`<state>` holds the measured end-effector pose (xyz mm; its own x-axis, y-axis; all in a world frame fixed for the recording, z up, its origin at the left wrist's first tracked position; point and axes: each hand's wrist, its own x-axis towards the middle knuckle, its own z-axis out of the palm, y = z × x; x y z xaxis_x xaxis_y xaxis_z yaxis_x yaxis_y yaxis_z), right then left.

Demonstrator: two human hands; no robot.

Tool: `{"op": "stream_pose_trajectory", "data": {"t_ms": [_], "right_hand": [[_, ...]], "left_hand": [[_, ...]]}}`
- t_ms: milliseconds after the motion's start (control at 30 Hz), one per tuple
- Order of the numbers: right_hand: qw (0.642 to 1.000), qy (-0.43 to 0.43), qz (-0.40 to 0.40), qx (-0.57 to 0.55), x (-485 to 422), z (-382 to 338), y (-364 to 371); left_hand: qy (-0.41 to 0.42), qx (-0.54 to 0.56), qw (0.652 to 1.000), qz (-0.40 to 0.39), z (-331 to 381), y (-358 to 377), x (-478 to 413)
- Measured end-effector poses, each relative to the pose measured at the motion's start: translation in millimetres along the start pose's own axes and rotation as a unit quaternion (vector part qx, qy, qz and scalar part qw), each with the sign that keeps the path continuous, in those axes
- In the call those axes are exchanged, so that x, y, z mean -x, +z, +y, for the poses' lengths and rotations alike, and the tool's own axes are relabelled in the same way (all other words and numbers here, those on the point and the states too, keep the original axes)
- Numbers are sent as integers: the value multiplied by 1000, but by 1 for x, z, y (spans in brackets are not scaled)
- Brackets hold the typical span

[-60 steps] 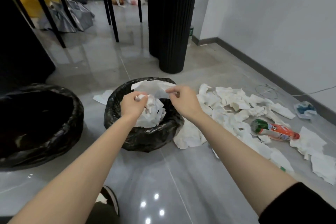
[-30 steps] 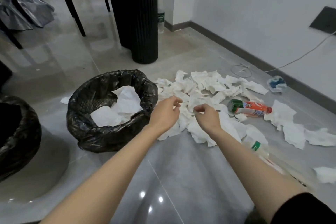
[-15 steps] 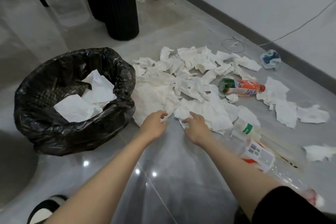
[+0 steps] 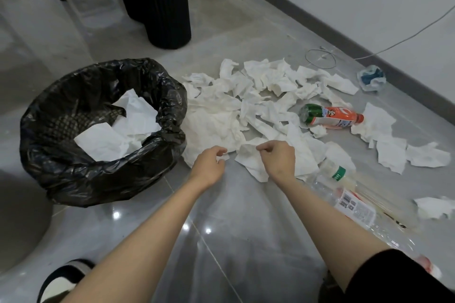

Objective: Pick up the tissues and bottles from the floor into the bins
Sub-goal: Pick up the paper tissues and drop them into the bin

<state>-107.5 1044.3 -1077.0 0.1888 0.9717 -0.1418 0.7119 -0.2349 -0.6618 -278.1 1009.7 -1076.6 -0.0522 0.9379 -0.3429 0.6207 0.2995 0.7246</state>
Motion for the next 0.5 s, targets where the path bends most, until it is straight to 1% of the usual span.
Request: {"op": "stream_pose_trajectory", "data": {"t_ms": [67, 100, 133, 200, 233, 267, 367, 433, 500], "right_hand": [[998, 30, 19, -53, -1, -3, -5], [994, 54, 12, -94, -2, -4, -7], [985, 82, -9, -151, -2, -6, -9], [953, 135, -77, -260, -1, -11, -13], [940, 143, -114, -289, 0, -13, -16], [934, 138, -150, -294, 1, -15, -20], [931, 108, -240, -251, 4, -19, -30], [921, 116, -280, -246, 5, -18, -33], [903, 136, -307, -269, 6, -17, -34]], "left_hand": [[8, 13, 1000, 9, 2, -1, 1], [13, 19, 1000, 12, 4, -1, 2], [17, 26, 999, 16, 5, -2, 2], [18, 40, 999, 17, 6, -2, 3], [20, 48, 999, 16, 8, -2, 4], [28, 57, 998, 11, 8, -3, 4], [68, 70, 995, -31, 8, -6, 6], [81, 33, 994, -64, 3, -4, 3], [70, -17, 993, -93, -5, 0, 0]]}}
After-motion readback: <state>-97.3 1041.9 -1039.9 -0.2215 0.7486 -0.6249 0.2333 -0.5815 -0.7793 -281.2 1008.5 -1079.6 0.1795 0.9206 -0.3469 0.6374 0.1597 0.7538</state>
